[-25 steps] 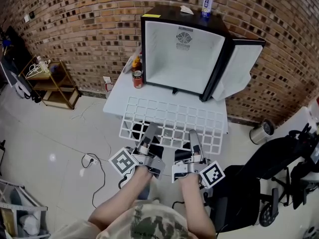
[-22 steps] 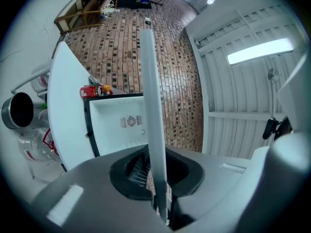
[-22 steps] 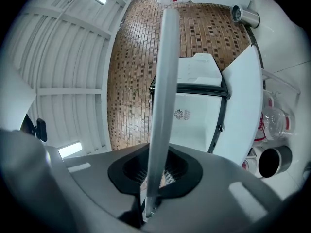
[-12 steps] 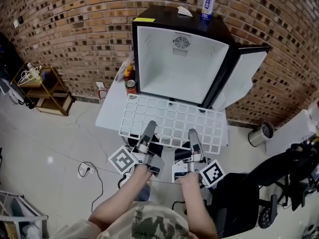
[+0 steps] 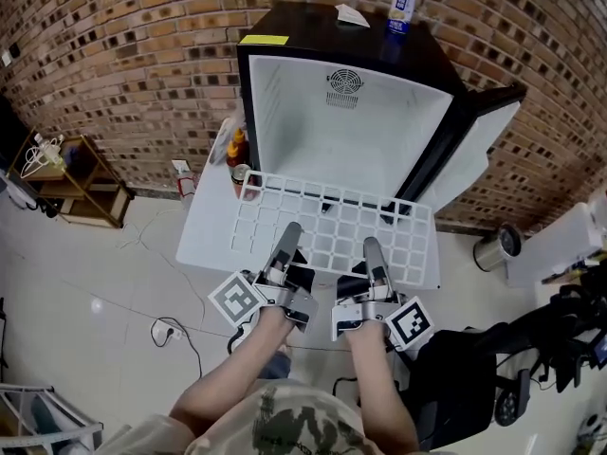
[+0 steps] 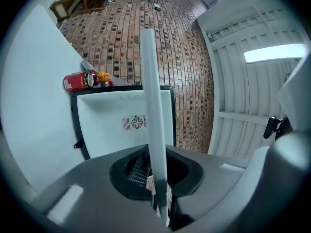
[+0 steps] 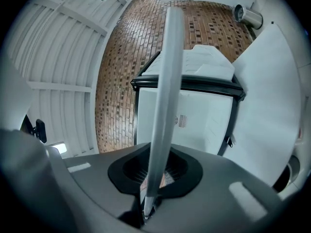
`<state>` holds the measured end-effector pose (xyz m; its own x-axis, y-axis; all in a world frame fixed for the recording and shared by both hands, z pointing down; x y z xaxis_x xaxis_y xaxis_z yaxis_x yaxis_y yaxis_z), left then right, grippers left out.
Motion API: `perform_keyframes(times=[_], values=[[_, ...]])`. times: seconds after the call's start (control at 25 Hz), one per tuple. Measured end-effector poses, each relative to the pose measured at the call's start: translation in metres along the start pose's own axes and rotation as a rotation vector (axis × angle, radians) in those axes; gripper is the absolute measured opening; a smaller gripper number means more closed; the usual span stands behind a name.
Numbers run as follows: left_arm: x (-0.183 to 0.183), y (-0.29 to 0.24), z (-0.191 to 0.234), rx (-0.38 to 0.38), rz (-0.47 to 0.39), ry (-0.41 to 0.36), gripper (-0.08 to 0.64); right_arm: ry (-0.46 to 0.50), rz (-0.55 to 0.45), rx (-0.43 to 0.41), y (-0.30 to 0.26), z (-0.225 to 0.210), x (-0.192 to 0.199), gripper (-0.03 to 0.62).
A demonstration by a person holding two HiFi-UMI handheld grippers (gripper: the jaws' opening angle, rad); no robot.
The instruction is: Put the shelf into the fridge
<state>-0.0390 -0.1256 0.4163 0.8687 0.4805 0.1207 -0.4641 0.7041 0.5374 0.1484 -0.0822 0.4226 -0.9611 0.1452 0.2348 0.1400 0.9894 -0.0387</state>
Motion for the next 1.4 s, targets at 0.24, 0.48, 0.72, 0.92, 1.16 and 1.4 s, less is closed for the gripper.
perform_keyframes(times=[0.24, 0.48, 0.72, 0.92, 1.16, 1.4], values=[[-0.024, -0.024, 0.021, -0.001, 0.025, 0.029, 0.011, 0.012, -0.024, 0.026, -0.033, 0.004, 0.003, 0.035], [-0.037, -0.049, 0.037, 0.012, 0.065, 0.059, 0.011, 0.021, -0.074, 0.050, -0.058, 0.006, -0.003, 0.037], [-0.045, -0.066, 0.048, 0.016, 0.090, 0.077, 0.011, 0.018, -0.104, 0.048, -0.073, 0.009, -0.005, 0.037], [-0.051, -0.075, 0.054, 0.006, 0.091, 0.074, 0.011, 0.018, -0.097, 0.033, -0.087, 0.011, -0.010, 0.035], [-0.057, -0.090, 0.059, 0.004, 0.088, 0.051, 0.011, -0.018, -0.072, 0.044, -0.103, 0.010, -0.017, 0.034], [-0.058, -0.099, 0.067, -0.016, 0.060, 0.043, 0.011, -0.035, -0.033, 0.066, -0.119, 0.010, -0.026, 0.031]])
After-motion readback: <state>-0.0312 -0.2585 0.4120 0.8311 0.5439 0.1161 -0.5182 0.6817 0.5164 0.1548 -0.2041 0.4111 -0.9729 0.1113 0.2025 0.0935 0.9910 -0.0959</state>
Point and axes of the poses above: the fingertips, and each gripper's own axes: y backward along the fingers, z to its left, x out of its underside, the point moved 5 cm from there along y, backward along the fingers, and after that the axes turned 15 degrees about x, right-handed, at the moved point
